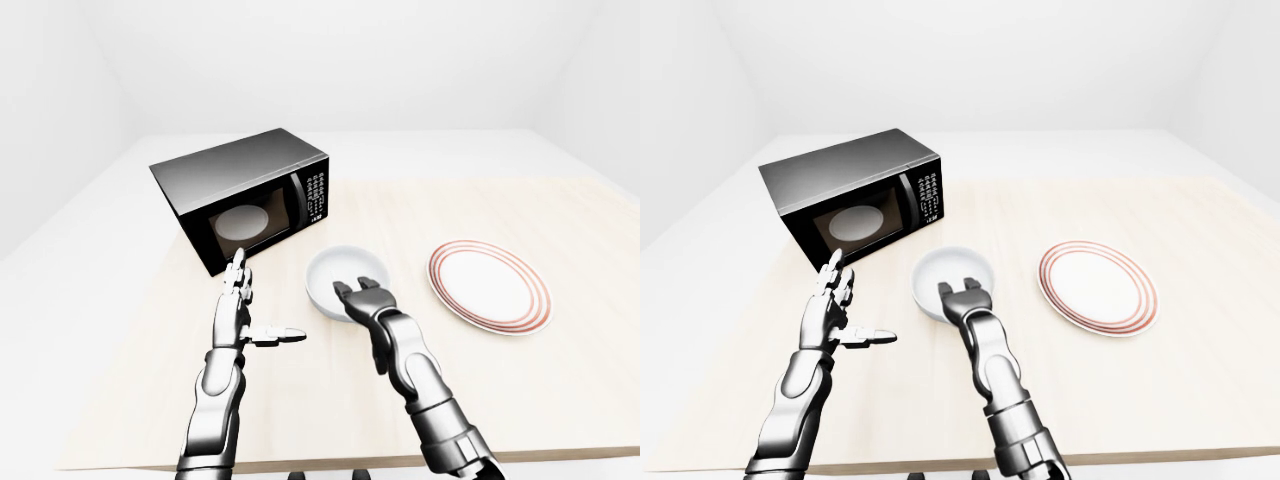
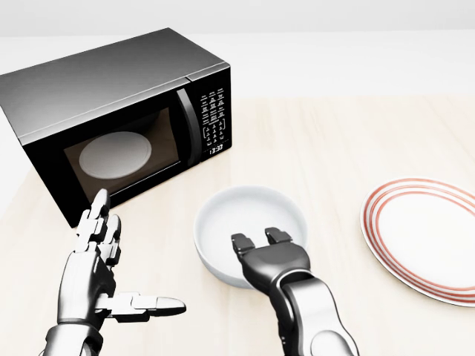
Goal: Pick up the white bowl and put it on the plate.
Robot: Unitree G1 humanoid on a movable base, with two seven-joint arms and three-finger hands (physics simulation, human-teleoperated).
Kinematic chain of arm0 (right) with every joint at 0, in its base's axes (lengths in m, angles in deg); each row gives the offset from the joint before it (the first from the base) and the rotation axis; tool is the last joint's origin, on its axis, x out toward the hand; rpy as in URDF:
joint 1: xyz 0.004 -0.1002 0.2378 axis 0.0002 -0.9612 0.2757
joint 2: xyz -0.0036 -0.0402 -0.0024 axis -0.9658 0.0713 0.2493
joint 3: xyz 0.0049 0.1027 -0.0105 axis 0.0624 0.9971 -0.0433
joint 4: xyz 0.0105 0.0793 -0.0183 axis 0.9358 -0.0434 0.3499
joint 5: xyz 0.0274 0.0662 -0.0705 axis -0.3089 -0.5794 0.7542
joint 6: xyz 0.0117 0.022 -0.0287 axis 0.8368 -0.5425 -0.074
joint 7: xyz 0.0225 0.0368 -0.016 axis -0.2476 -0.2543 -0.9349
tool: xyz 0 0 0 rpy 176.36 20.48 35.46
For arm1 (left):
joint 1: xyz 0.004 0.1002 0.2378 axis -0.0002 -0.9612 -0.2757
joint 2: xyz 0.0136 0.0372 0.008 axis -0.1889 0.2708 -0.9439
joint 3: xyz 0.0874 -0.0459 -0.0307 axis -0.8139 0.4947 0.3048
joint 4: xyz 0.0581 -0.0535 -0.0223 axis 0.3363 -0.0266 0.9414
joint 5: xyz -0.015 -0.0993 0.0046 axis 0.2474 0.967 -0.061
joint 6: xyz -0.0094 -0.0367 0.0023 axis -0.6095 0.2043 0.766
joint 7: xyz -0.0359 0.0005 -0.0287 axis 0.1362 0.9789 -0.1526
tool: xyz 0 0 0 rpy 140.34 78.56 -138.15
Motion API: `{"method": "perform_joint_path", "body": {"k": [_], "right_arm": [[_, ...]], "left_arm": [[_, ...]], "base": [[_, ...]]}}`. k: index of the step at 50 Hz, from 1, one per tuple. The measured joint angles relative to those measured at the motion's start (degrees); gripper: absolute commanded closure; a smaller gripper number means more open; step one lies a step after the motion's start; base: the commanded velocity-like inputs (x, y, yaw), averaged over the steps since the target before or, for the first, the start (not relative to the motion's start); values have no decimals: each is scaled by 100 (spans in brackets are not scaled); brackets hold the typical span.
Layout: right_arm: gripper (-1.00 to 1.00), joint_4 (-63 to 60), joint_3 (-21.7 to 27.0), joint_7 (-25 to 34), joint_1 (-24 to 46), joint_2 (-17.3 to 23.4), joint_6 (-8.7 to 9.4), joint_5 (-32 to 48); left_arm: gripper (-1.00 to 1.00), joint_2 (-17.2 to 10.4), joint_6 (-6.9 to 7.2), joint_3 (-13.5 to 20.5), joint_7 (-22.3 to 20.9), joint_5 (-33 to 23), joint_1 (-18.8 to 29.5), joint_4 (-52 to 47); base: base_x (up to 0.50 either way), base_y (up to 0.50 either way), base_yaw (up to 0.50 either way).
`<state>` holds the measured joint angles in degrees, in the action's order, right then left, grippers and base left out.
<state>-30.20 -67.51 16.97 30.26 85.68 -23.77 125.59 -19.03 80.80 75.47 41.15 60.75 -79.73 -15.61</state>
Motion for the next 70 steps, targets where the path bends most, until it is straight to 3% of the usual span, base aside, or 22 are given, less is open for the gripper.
{"method": "perform_joint_path", "body": {"k": [14,15,48,70], "right_arm": [[-99,114,16,135,0,40,0,78],[100,117,17,135,-3,43,0,80],[100,-153,129,-38,127,36,0,-8],[100,-267,278,-603,469,59,1,-909]], "left_arm": [[-100,0,0,0,0,0,0,0],[-100,0,0,0,0,0,0,0],[-100,0,1,2,1,0,-2,-2],[-100,0,0,1,0,0,0,0]], "base": [[0,0,0],[0,0,0],[0,0,0],[0,0,0]]}}
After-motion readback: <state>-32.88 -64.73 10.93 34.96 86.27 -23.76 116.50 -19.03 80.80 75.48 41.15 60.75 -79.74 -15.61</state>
